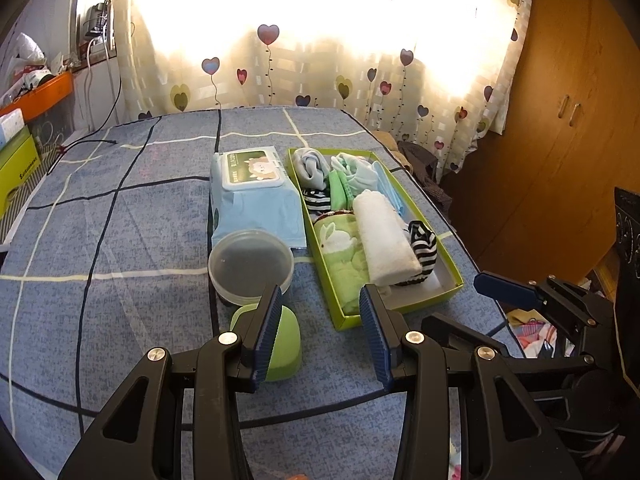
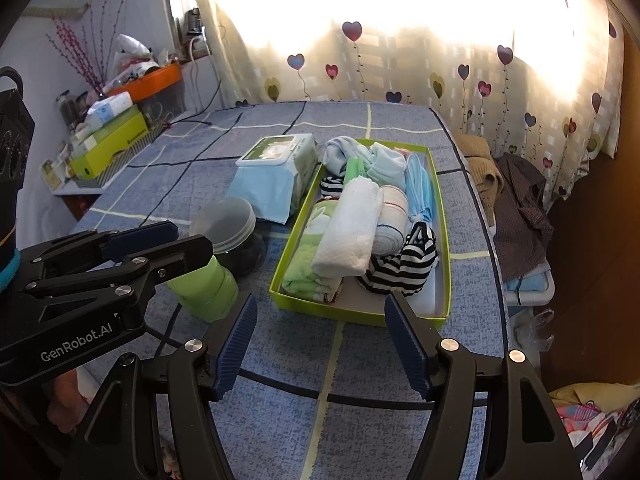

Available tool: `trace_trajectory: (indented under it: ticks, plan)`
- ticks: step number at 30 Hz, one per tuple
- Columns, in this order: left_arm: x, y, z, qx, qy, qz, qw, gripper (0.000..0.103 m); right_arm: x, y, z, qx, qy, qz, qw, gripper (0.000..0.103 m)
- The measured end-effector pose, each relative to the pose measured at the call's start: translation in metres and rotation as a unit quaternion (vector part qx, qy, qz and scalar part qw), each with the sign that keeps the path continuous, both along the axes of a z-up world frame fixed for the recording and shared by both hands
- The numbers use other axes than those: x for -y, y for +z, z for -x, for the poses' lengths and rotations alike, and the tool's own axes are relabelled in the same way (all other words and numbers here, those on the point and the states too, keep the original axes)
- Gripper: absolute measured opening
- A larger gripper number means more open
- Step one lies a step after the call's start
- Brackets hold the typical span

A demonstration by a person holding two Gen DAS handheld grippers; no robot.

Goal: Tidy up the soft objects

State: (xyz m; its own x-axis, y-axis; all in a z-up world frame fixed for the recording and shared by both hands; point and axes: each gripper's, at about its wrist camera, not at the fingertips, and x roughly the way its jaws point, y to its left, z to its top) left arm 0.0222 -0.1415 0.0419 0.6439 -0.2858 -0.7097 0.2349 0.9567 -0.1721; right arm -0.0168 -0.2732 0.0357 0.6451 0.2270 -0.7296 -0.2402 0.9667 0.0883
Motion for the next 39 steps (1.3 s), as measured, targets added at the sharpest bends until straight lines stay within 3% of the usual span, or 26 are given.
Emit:
trace_trajectory:
  ticks: [39]
  plan:
    - [-0.0027, -0.0101, -0.0095, -0.019, 0.000, -0.014, 0.9997, 0.042, -0.0033, -0.0015, -0.0005, -0.003, 0.003, 0.005, 1.000, 0.068]
